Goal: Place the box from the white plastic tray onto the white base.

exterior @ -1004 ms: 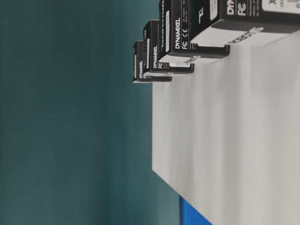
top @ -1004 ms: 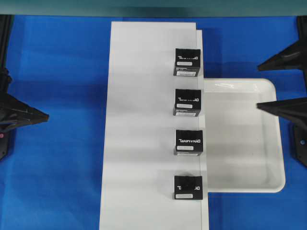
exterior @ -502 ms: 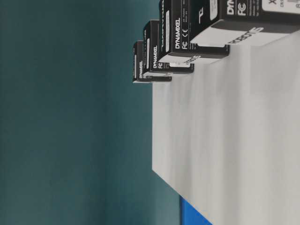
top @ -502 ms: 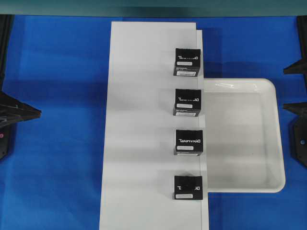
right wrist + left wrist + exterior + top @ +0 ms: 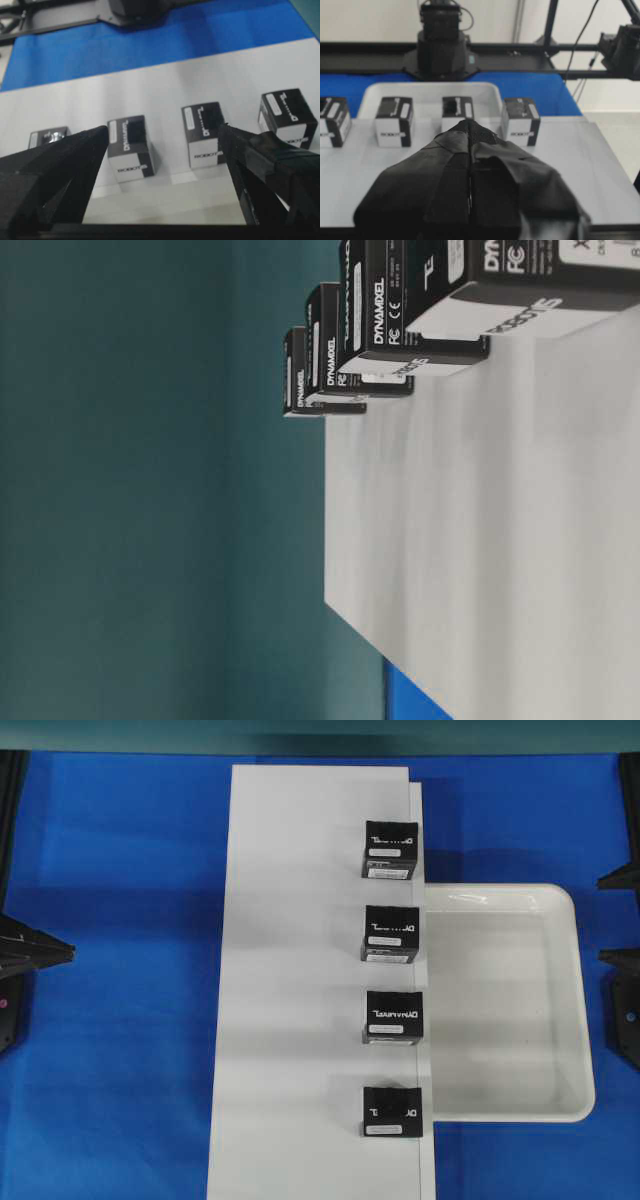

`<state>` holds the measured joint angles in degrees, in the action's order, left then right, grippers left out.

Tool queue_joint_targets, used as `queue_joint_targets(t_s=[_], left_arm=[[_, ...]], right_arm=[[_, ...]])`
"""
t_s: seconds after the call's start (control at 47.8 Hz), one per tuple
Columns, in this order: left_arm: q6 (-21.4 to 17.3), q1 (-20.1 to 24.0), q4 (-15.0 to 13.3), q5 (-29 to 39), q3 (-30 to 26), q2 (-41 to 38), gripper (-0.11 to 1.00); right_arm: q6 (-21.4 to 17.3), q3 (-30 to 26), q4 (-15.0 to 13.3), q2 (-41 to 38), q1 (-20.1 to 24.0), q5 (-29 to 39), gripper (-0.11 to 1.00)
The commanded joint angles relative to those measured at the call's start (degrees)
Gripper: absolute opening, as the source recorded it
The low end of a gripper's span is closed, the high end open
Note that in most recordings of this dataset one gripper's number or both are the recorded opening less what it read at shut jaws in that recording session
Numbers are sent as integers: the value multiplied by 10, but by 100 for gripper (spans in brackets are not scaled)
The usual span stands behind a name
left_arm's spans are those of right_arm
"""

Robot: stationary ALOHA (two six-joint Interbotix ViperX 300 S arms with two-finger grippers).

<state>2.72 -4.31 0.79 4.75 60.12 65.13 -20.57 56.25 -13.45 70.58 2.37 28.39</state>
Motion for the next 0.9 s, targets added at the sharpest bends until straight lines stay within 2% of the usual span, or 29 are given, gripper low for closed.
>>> queue_joint_targets(t_s=[0.0, 0.188, 0.879], left_arm=[[8, -2, 1, -8, -16, -5, -7], [28, -2, 1, -4, -14, -6, -7], [10, 3, 2, -17, -13, -11, -7]], right_arm=[[-1, -2, -1, 2, -1, -7, 99], [0, 4, -1, 9, -1, -6, 99], [-3, 23, 0, 19, -1, -10, 99]])
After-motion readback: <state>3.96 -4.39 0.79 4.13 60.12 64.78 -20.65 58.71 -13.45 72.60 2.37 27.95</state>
